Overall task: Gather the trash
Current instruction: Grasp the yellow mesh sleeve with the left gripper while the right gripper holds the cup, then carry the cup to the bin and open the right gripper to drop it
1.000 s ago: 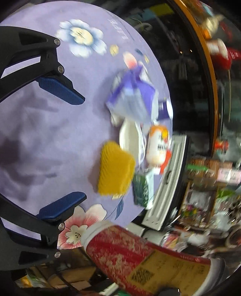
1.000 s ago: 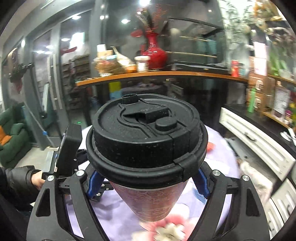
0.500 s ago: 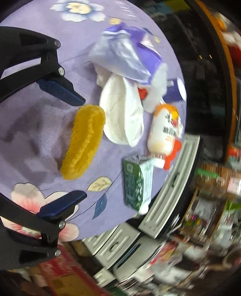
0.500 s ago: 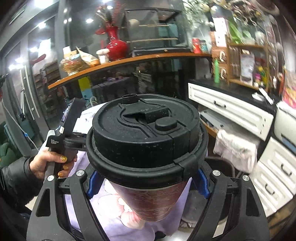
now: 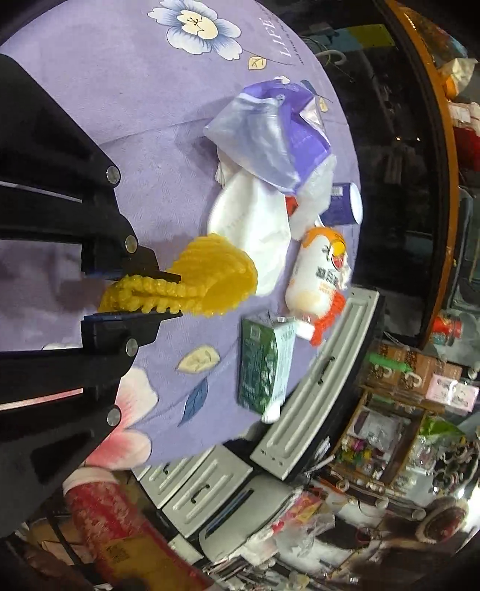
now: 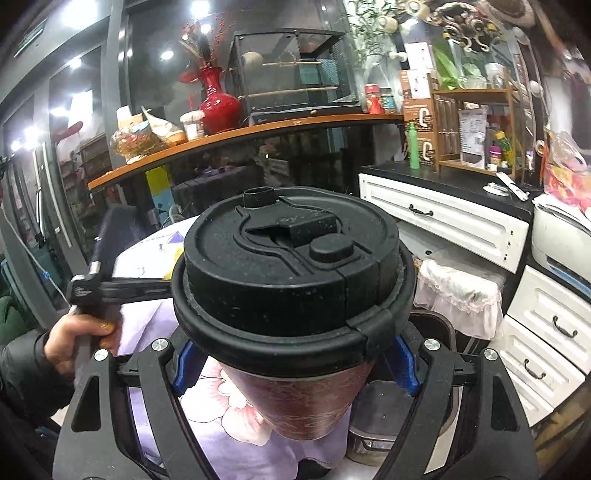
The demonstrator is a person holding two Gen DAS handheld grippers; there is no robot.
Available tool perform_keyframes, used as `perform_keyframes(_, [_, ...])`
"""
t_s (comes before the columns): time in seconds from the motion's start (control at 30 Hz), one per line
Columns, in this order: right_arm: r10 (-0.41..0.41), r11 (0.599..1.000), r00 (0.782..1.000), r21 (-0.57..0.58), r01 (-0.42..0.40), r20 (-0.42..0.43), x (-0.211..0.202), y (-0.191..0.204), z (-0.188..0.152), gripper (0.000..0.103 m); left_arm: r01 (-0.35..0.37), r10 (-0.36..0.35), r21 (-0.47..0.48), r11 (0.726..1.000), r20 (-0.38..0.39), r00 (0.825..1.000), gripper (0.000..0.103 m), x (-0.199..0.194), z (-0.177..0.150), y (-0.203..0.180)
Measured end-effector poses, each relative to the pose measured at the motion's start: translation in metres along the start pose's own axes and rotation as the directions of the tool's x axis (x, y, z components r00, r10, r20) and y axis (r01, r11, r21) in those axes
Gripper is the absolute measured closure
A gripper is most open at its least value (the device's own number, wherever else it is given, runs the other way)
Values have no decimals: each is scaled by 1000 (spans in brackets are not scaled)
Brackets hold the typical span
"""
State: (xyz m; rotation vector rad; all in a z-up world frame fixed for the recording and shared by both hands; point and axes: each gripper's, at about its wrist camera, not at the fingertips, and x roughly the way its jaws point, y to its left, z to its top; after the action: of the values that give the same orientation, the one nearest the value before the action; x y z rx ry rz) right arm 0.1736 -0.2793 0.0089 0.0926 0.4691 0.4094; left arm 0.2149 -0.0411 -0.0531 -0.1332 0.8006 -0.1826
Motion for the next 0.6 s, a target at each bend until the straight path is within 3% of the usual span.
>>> perform_keyframes(0.17, [-70,997,997,39,69,19,-9,-21,-4,23,102,-103,53,993,17,995,90,-17,-6,-33])
perform_keyframes(0.33, [-169,982,986,87,168,9,-10,-54,-11,23,206,-208,129,970,5,978,90,-14,-7,-82])
perform_keyframes(0.4, [-223,970,975,95,223,-13,-4,-70,-16,23,244,-247,157,957,-4,969,90,-9,-6,-104])
perform_keyframes(0.6, [-276,951,958,125,284,-80,32,-116,-34,23,321,-318,209,924,-45,947,90,11,-4,-155])
